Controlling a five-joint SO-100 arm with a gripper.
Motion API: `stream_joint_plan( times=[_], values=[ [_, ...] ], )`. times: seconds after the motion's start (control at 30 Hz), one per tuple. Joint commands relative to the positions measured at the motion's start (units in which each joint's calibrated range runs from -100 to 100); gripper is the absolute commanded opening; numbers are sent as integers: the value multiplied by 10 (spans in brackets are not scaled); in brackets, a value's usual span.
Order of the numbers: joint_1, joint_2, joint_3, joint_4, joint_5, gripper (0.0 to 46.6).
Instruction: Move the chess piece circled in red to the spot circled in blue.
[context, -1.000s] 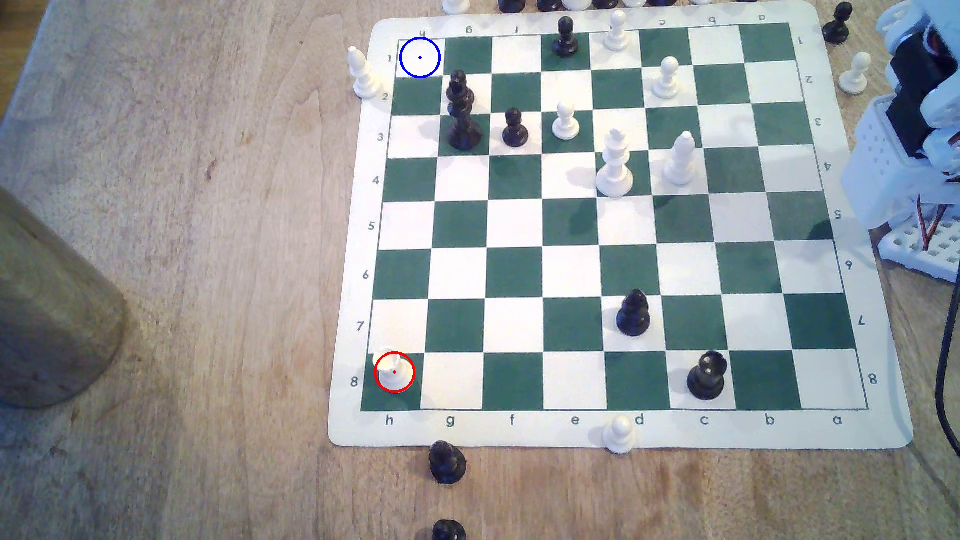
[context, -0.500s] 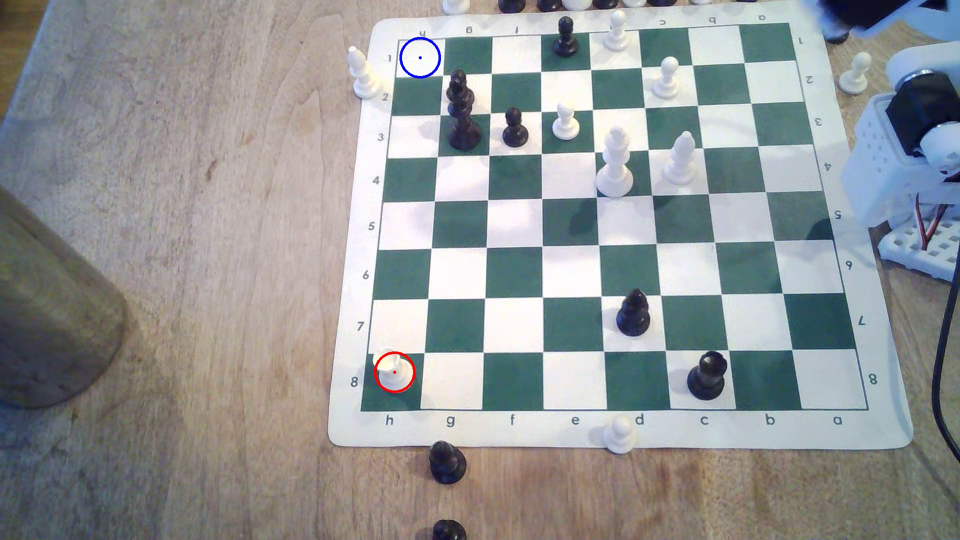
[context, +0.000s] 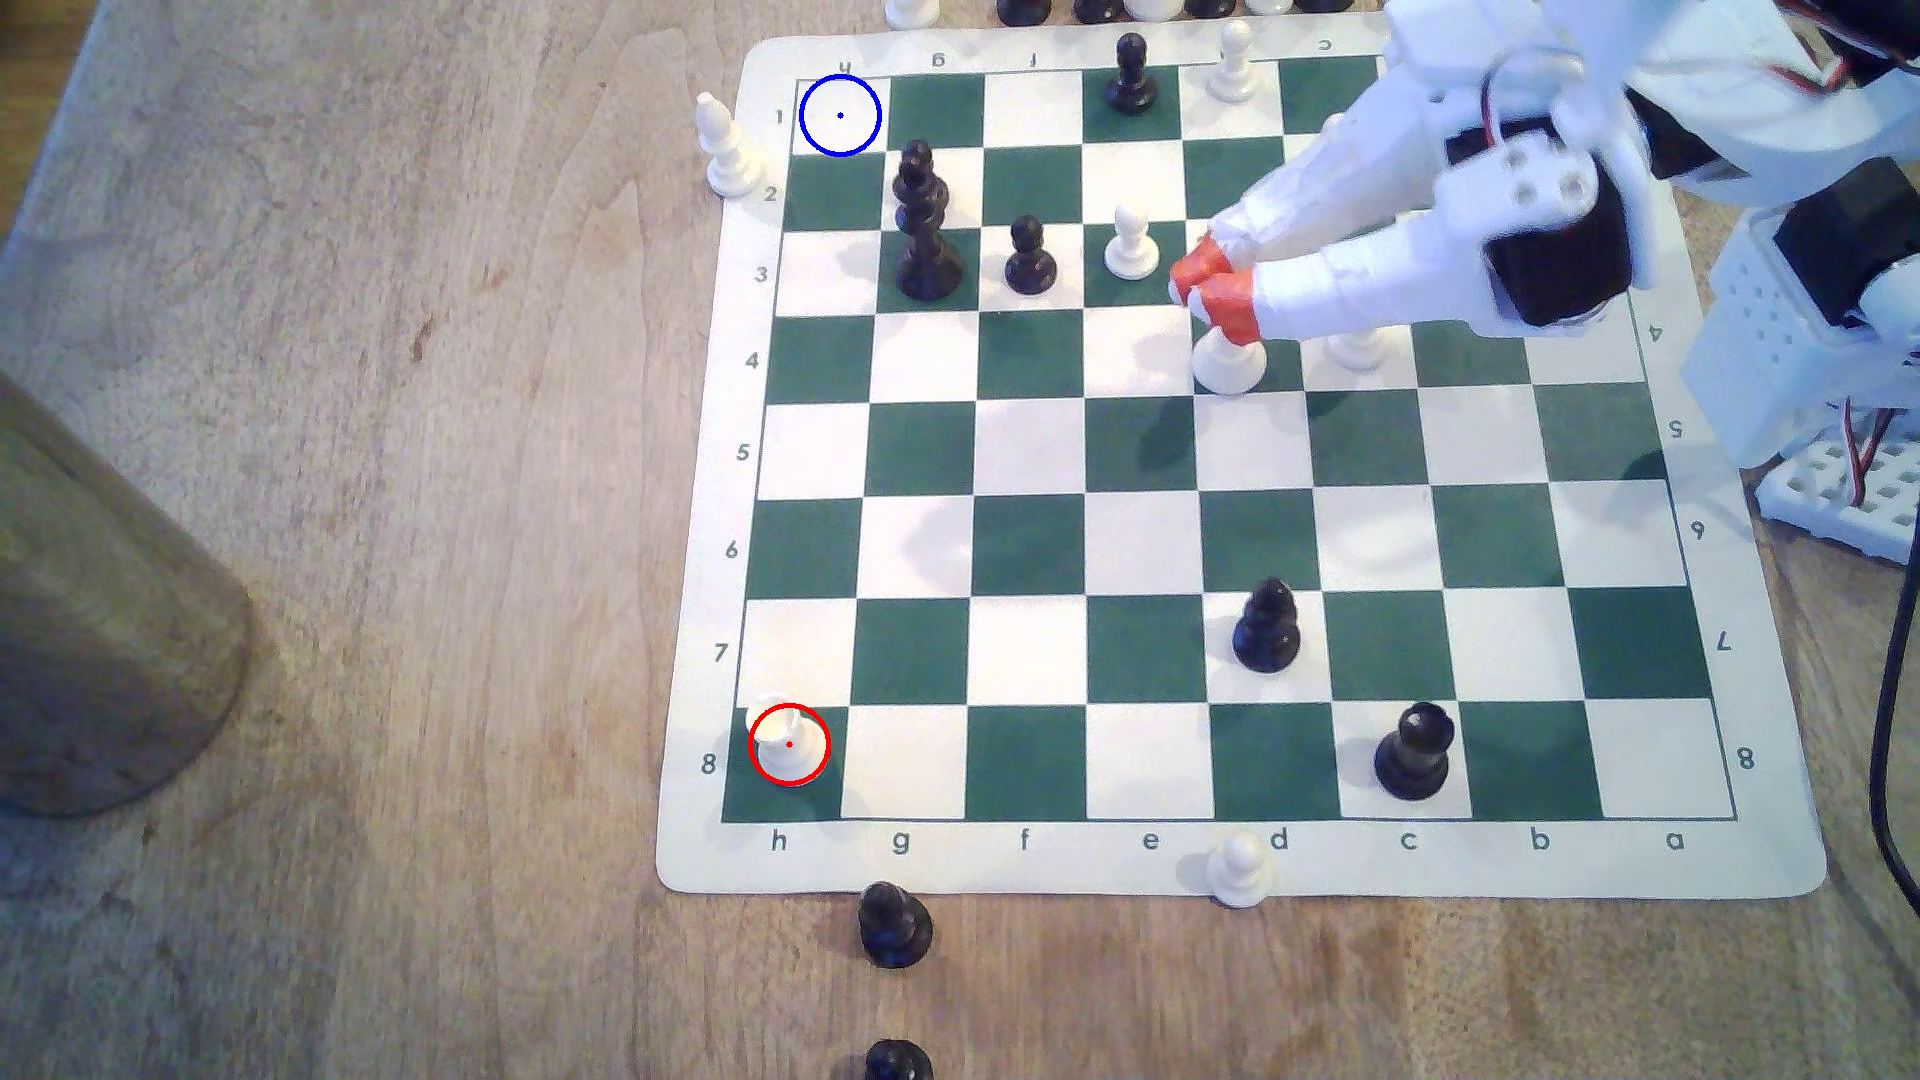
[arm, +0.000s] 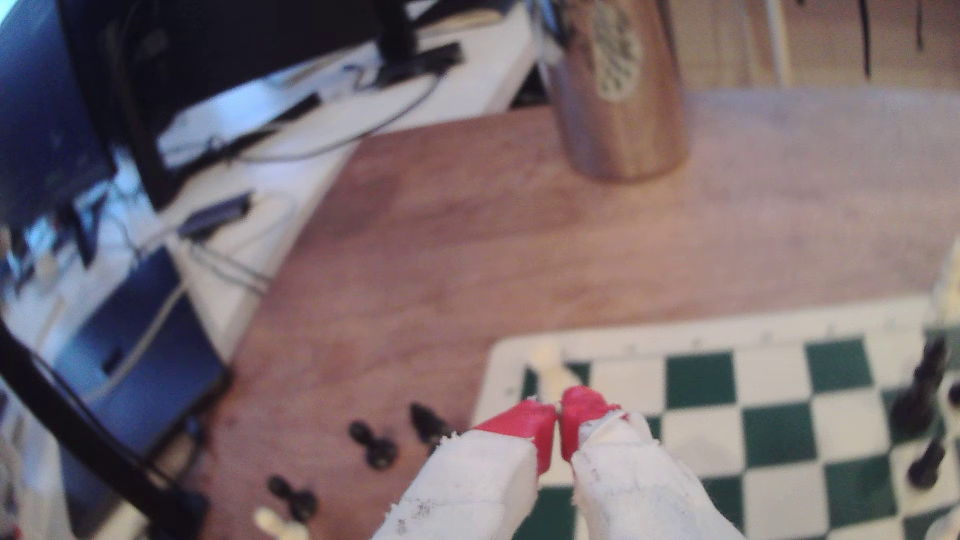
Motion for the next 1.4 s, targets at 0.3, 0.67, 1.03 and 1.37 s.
stream_joint_plan(
  times=[0.3, 0.67, 1.03, 1.37],
  values=[
    [7, 373, -182, -137, 45, 2],
    [6, 582, -304, -166, 47, 143],
    [3, 765, -469, -172, 51, 167],
    [-4, 852, -565, -170, 51, 178]
  ],
)
